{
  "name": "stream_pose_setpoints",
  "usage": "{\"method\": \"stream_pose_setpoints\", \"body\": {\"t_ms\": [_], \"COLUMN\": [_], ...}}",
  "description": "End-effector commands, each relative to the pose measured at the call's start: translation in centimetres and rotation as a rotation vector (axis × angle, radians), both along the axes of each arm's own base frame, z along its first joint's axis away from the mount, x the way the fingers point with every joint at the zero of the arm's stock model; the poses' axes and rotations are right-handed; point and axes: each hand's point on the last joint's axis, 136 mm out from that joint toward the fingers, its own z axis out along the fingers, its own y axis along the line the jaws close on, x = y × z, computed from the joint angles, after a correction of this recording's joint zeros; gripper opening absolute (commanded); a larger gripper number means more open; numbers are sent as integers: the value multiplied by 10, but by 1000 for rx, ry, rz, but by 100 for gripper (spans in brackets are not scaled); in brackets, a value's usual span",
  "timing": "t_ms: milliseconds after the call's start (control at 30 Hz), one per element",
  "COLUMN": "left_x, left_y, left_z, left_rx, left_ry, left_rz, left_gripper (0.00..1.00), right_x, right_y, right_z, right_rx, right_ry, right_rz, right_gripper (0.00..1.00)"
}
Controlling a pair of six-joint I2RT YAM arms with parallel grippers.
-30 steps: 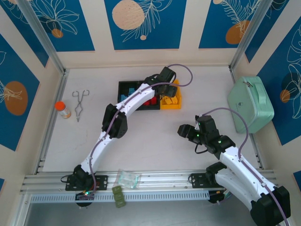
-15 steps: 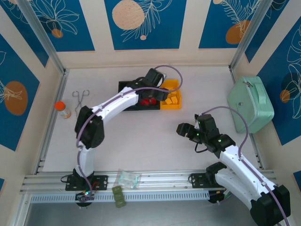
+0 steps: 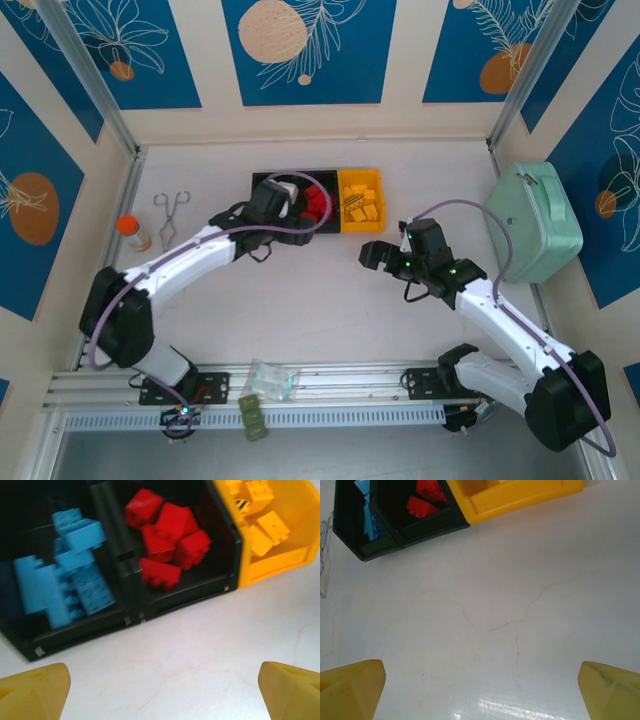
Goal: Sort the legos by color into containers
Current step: Reset both arms
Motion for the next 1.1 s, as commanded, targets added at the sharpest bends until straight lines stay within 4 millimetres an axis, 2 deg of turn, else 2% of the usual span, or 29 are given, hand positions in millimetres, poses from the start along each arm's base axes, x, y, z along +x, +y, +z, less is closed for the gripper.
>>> {"method": "stream_pose_setpoints", "body": {"t_ms": [0, 67, 300, 500, 567, 633, 733, 833, 933, 1067], "left_x": [-7, -14, -36, -33, -28, -22, -12, -3, 3, 14], "left_y": [32, 50, 107, 162, 172, 186, 202, 216, 223, 239], "left_z": [10, 10, 3, 14, 17, 18, 5, -6, -15, -43], "left_rx": [-21, -9, 64, 120, 135, 181, 247, 303, 263, 281], "left_ry": [-44, -54, -86, -244, -290, -318, -297, -345, -423, -420], "left_rz": [83, 117, 224, 410, 441, 477, 494, 507, 505, 543], "left_gripper": [99, 99, 99, 99, 99, 99, 99, 99, 99, 99], "right_x": [16, 23, 57, 83, 90, 96, 98, 99, 99, 103], "right_y": [13, 14, -10, -35, -46, -58, -86, -109, -122, -140], "right_z": [20, 23, 30, 49, 48, 42, 29, 20, 12, -3], "right_rx": [-9, -39, -275, -467, -566, -675, -748, -743, -725, -680], "right_ry": [-81, -94, -187, -401, -481, -534, -494, -497, -531, -571], "right_rz": [37, 28, -90, -164, -190, -198, -269, -338, -354, -373], "right_gripper": [99, 99, 99, 99, 99, 99, 99, 99, 99, 99]}}
